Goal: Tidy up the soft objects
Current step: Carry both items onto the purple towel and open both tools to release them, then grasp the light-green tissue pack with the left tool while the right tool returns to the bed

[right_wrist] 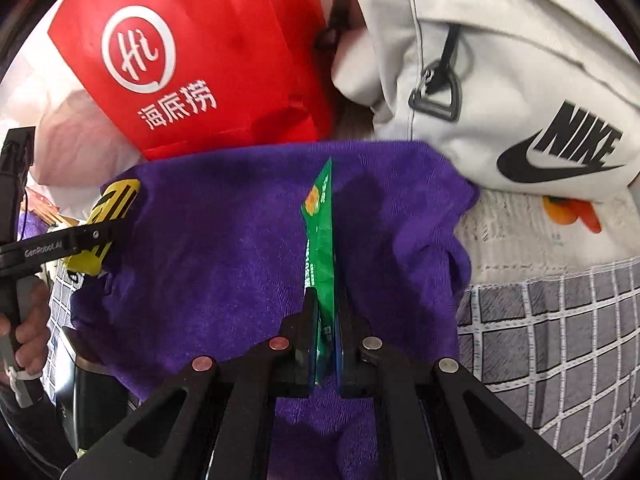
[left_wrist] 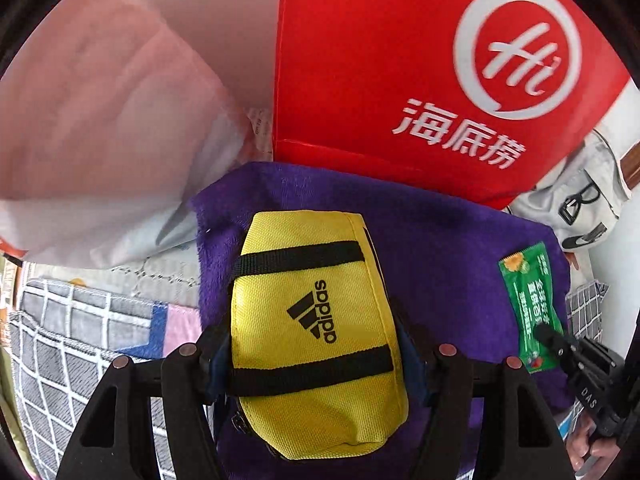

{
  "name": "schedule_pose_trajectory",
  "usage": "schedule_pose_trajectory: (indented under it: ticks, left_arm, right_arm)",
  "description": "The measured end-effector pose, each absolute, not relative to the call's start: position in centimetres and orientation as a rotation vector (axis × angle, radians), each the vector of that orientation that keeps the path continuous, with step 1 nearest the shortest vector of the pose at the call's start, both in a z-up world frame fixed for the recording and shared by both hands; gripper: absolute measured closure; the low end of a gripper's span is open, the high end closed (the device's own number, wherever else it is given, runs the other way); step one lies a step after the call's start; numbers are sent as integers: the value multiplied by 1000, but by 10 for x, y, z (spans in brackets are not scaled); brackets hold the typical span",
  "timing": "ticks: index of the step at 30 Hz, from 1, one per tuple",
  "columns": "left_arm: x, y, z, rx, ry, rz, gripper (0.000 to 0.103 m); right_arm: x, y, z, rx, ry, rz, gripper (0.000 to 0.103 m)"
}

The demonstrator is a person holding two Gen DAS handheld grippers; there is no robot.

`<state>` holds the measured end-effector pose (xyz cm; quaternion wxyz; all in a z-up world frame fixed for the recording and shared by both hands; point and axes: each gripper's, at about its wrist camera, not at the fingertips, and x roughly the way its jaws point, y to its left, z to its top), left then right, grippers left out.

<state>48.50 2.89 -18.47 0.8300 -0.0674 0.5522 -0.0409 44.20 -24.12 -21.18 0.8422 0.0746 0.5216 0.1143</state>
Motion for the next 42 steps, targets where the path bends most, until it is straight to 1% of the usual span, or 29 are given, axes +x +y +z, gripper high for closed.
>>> schedule_pose_trajectory:
  ticks: [4, 6, 8, 10, 11, 12, 13, 14, 15, 23, 26, 34, 42]
  left_arm:
    - [485, 29, -187, -145, 1167, -93, 36]
    - [487, 27, -187, -139, 1171, -99, 35]
    - [490, 25, -187, -144, 1168, -105, 34]
    - [489, 26, -188, -143, 1174, -115, 28]
    - [491, 23, -189, -141, 1173, -117, 26]
    - [491, 21, -189, -136, 1169, -115, 18]
    - [493, 22, -187, -132, 1164, -111, 14]
    - [493, 18, -185, -131, 1155, -109, 14]
    - [492, 18, -184, -133, 1151, -103, 14]
    - [458, 22, -155, -105, 1118, -73, 14]
    - [437, 26, -140, -110, 1091, -52, 14]
    - [364, 41, -109, -112, 1053, -71, 15]
    - [282, 40, -92, -128, 1037, -148, 16]
  right_arm:
    - [442, -239, -212, 147, 1110, 243, 96]
    - [442, -235, -211, 123, 1109, 237, 94]
    - [442, -233, -212, 107, 1109, 233, 94]
    - [441, -233, -210, 93, 1102, 225, 92]
    - [440, -232, -209, 77, 1096, 217, 85]
    - [438, -231, -208, 64, 1089, 209, 73]
    - [437, -230, -206, 51, 1079, 203, 65]
    - [435, -230, -203, 44, 1066, 199, 51]
    - [433, -230, -200, 41, 1049, 198, 47]
    - [409, -226, -165, 38, 955, 186, 46]
    - [394, -218, -156, 36, 962, 178, 46]
    - [324, -201, -131, 84, 951, 280, 46]
    - [246, -195, -124, 83, 945, 278, 46]
